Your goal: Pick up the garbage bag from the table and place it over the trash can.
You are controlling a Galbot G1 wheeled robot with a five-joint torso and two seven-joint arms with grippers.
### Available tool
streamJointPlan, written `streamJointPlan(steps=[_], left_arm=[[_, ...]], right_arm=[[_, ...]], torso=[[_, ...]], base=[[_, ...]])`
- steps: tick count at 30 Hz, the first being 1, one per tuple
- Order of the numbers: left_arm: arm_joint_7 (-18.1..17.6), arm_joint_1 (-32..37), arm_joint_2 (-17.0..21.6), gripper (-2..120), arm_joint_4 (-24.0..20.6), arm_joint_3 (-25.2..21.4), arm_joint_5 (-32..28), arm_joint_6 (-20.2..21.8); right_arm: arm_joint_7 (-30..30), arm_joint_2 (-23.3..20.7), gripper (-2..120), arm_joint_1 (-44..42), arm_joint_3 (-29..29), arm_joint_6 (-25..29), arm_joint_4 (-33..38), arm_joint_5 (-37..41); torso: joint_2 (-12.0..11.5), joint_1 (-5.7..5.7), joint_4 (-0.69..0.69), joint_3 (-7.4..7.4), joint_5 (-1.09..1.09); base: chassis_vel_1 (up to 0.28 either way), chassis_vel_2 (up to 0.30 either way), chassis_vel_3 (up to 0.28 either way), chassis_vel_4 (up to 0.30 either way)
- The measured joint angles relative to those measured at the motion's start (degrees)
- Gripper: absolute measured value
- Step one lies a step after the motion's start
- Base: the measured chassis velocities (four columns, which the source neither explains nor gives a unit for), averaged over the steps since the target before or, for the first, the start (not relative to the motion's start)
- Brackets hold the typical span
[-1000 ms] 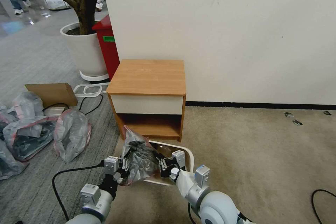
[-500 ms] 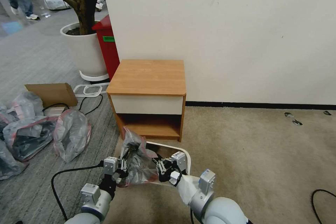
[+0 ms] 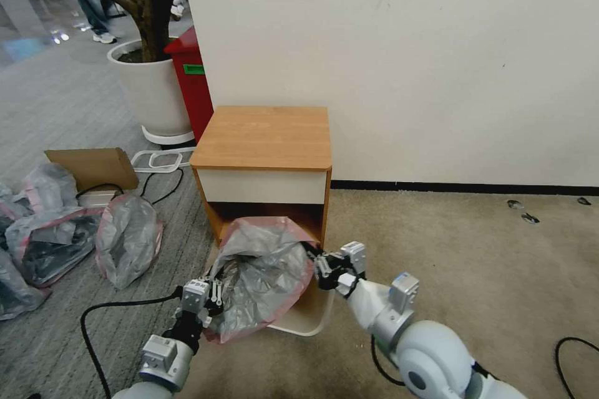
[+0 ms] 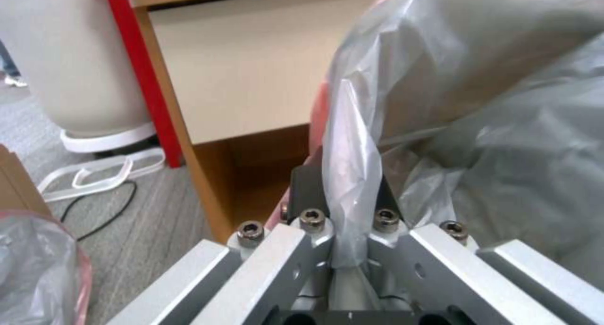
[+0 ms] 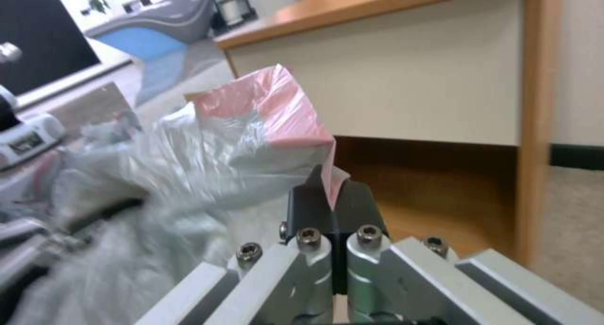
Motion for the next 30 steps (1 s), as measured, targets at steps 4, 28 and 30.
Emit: streamJointPlan(steps=[4,28,30], left_arm=[[0.39,-0.20,-0.17,0,-0.10,-0.09,-1.81,-0.96],[-2.50,-1.98,-1.44,0,-1.91,-0.47,-12.54,5.13],[-2.84,-2.09,-1.55,0,-1.93,-0.37,-13.01,5.51]], right_arm=[[-0.01,-1.47,0,-0.69,1.47,0.24,-0.95,0.01],[0.19,-4.60,29,-6.43,7.92,1.56,0.17,-1.15],[0.27,-4.37,34,-6.83,8.38,1.54,0.78,-1.15]], torso=[[0.00,0.00,0.00,0.00,0.00],[0.00,0.00,0.00,0.00,-0.01],[0.00,0.00,0.00,0.00,-0.01]], base=[[0.000,0.000,0.000,0.000],[0.000,0.000,0.000,0.000],[0.000,0.000,0.000,0.000]])
